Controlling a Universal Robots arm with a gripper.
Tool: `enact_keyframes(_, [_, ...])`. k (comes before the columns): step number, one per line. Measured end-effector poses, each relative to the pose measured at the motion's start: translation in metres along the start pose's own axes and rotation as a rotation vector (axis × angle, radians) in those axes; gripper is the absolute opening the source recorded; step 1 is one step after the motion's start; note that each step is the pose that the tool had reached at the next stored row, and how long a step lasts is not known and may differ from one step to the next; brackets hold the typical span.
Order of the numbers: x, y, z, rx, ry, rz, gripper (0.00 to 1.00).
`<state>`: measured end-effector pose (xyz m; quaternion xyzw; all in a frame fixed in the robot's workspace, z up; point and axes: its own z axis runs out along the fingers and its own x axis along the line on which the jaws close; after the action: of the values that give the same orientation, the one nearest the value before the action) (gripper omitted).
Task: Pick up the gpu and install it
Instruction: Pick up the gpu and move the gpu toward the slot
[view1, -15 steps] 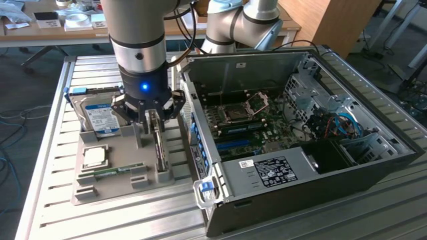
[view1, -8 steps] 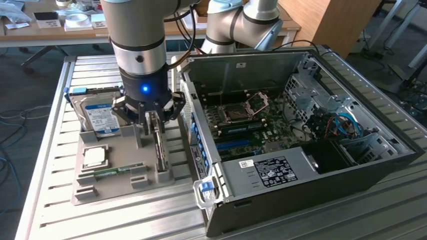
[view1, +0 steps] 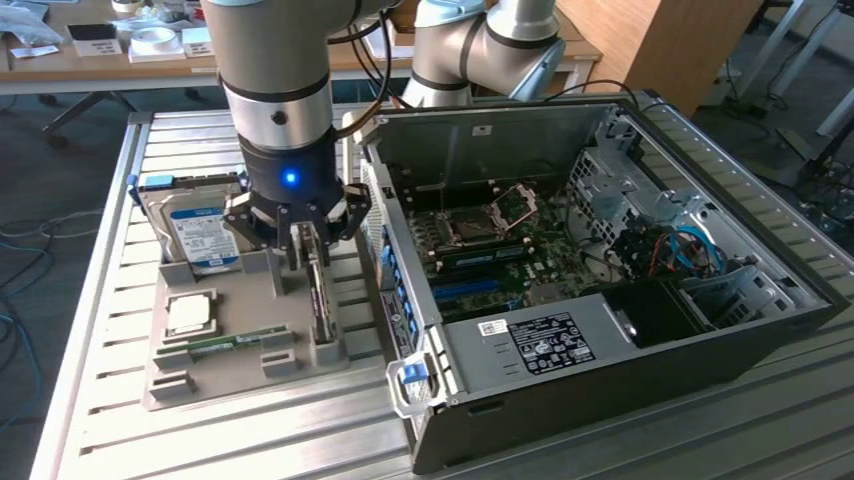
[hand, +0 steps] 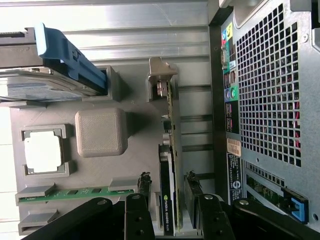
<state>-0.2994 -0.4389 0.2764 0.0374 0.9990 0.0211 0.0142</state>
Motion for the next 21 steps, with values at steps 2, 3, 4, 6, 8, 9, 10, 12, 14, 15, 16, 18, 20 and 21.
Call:
enact_keyframes(2, [0.0000, 0.0000, 0.0005, -0.0002, -0.0001, 0.000, 0.42])
enact_keyframes(3, [0.0000, 0.0000, 0.0010, -0.0003, -0.0002, 0.000, 0.42])
enact_keyframes(4, [0.0000, -0.0001, 0.0015, -0.0002, -0.0001, 0.000, 0.42])
enact_keyframes(6, [0.0000, -0.0001, 0.0025, -0.0001, 0.0000, 0.000, 0.42])
enact_keyframes(8, [0.0001, -0.0002, 0.0031, 0.0001, 0.0002, 0.000, 0.42])
enact_keyframes(9, [0.0001, -0.0002, 0.0031, 0.0002, 0.0002, 0.000, 0.42])
enact_keyframes(10, [0.0000, -0.0002, 0.0032, 0.0001, 0.0001, 0.000, 0.42])
enact_keyframes(12, [-0.0009, -0.0003, 0.0034, -0.0001, -0.0001, 0.000, 0.42])
enact_keyframes(14, [-0.0022, -0.0012, 0.0033, 0.0000, 0.0001, 0.000, 0.42])
enact_keyframes(15, [-0.0026, -0.0016, 0.0032, 0.0001, 0.0002, 0.000, 0.42])
enact_keyframes(16, [-0.0026, -0.0020, 0.0033, 0.0000, 0.0001, 0.000, 0.42])
enact_keyframes(18, [-0.0027, -0.0028, 0.0046, -0.0001, -0.0001, 0.000, 0.42])
enact_keyframes(20, [-0.0026, -0.0036, 0.0063, 0.0000, 0.0001, 0.000, 0.42])
enact_keyframes(21, [-0.0026, -0.0039, 0.0072, 0.0000, 0.0001, 0.000, 0.42])
